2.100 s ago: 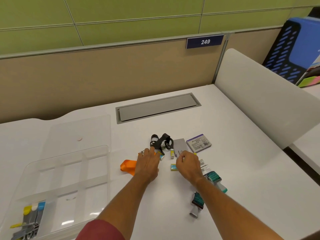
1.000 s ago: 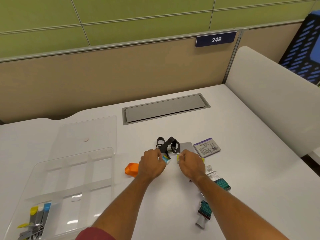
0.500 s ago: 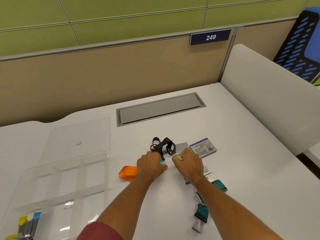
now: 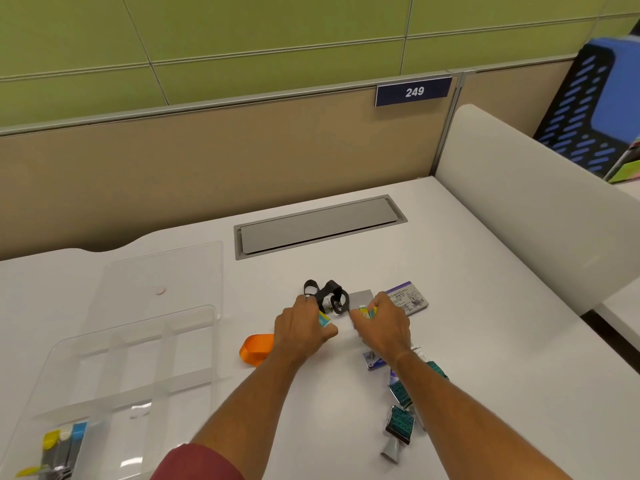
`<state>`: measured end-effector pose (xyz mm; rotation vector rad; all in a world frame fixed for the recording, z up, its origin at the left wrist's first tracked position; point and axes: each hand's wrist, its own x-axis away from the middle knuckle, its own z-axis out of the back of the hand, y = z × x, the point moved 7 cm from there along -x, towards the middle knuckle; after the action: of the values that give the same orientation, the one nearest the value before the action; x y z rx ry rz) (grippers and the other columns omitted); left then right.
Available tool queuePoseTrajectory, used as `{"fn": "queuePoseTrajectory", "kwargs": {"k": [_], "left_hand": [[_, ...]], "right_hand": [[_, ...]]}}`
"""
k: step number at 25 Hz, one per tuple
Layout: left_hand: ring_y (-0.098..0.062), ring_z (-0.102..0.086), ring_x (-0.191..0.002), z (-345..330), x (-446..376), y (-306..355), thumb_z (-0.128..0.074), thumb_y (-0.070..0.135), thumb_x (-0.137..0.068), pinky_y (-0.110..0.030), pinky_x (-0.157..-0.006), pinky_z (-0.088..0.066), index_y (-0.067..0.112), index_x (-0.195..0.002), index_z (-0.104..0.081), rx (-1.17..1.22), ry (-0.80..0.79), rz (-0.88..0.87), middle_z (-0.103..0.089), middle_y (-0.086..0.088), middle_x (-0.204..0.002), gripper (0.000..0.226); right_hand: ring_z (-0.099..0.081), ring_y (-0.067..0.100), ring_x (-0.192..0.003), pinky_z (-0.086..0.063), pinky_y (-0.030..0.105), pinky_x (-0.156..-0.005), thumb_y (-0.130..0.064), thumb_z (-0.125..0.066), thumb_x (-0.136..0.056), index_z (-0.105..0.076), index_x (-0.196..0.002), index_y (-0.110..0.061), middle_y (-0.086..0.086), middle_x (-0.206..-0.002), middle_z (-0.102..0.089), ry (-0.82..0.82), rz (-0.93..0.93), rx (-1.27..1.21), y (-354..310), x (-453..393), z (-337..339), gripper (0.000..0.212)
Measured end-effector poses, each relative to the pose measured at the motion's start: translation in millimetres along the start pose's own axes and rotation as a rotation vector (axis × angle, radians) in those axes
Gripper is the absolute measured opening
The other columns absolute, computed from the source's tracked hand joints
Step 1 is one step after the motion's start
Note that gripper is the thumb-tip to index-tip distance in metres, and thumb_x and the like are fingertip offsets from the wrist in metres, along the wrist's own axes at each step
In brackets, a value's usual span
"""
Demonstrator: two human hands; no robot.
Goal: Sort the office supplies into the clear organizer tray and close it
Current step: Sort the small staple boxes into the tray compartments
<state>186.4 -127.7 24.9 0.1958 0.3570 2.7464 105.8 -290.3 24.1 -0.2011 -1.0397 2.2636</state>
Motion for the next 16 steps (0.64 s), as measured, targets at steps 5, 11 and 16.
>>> {"fn": "queuePoseTrajectory", "kwargs": {"k": [5,11,16], "left_hand": [[-0.017,-0.051,-0.078,22.7,24.7,-11.7,-0.065,0.052,-0.071,-0.028,-0.063,-0.039,0.021,-0.106,-0.044,0.125,0.036,-0.009,-0.057,0.0,-0.098,0.051],[-0.02,-0.058,-0.078,47.4,61.2,-49.4,-0.058,0.056,-0.067,-0.029,-0.06,-0.046,0.026,-0.104,-0.044,0.227,0.068,0.015,-0.06,0.0,-0.092,0.05],[-0.021,-0.053,-0.074,72.0,94.1,-90.3,-0.053,0.046,-0.064,-0.027,-0.057,-0.04,0.024,-0.091,-0.053,0.22,0.149,0.051,-0.053,0.001,-0.083,0.035]], "right_hand": [[-0.059,0.017,-0.075,-0.046,0.03,-0.061,-0.031,-0.062,-0.079,-0.052,-0.099,-0.025,-0.003,-0.081,-0.062,-0.035,0.161,-0.002,-32.5,16.7,-7.7,0.024],[-0.056,0.011,-0.069,-0.038,0.02,-0.053,-0.018,-0.063,-0.082,-0.055,-0.087,-0.02,-0.001,-0.078,-0.06,-0.154,0.312,0.0,-73.1,54.6,-38.7,0.009],[-0.062,0.021,-0.079,-0.055,0.037,-0.066,-0.007,-0.056,-0.08,-0.06,-0.092,-0.02,0.004,-0.086,-0.064,-0.271,0.352,-0.03,-106.5,88.7,-66.4,0.018]]}}
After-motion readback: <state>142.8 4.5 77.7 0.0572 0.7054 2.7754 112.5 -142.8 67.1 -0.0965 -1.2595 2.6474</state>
